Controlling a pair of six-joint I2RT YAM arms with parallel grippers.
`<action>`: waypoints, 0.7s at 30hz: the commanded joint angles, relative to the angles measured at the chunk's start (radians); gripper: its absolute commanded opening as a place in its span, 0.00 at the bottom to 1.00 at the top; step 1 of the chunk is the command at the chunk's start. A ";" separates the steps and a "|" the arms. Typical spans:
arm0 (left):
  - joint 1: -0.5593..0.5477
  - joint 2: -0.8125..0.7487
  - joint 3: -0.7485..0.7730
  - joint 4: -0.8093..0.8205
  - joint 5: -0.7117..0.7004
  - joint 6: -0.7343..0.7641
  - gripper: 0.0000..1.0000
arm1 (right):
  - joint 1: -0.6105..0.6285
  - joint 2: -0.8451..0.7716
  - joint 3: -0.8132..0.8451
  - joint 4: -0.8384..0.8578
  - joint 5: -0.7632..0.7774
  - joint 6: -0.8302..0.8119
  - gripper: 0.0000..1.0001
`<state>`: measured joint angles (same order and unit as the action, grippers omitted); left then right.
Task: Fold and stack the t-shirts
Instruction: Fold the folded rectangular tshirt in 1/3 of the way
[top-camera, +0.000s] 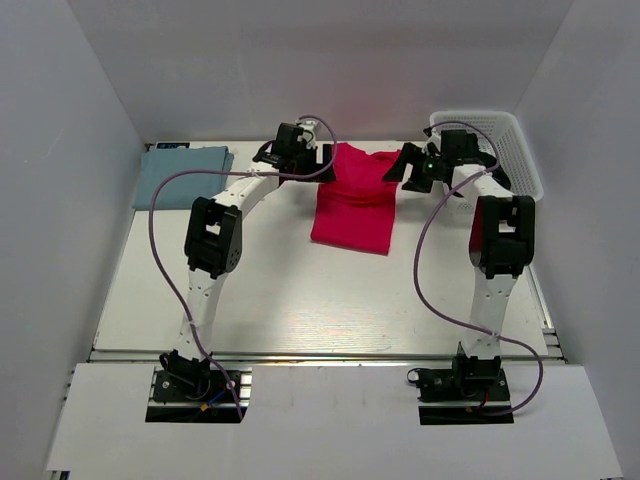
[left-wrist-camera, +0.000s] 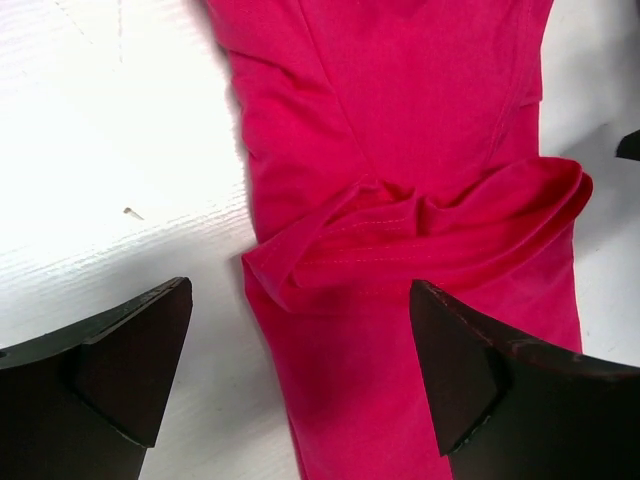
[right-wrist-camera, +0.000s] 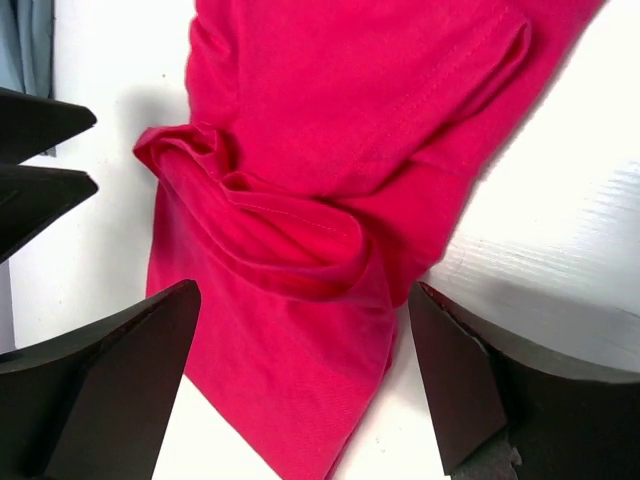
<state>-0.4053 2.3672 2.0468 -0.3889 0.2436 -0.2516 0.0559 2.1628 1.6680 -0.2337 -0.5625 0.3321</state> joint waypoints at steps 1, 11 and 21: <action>0.016 -0.101 -0.028 0.019 -0.004 0.009 1.00 | -0.001 -0.090 -0.011 0.037 0.001 -0.031 0.90; 0.016 -0.354 -0.413 -0.041 -0.018 0.009 1.00 | 0.145 -0.195 -0.218 0.008 -0.097 -0.183 0.90; 0.016 -0.747 -0.887 -0.005 -0.176 -0.031 1.00 | 0.269 -0.040 -0.143 0.173 -0.036 -0.104 0.90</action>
<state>-0.3901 1.7332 1.2205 -0.4171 0.1368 -0.2642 0.3225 2.0850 1.4704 -0.1722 -0.6315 0.2070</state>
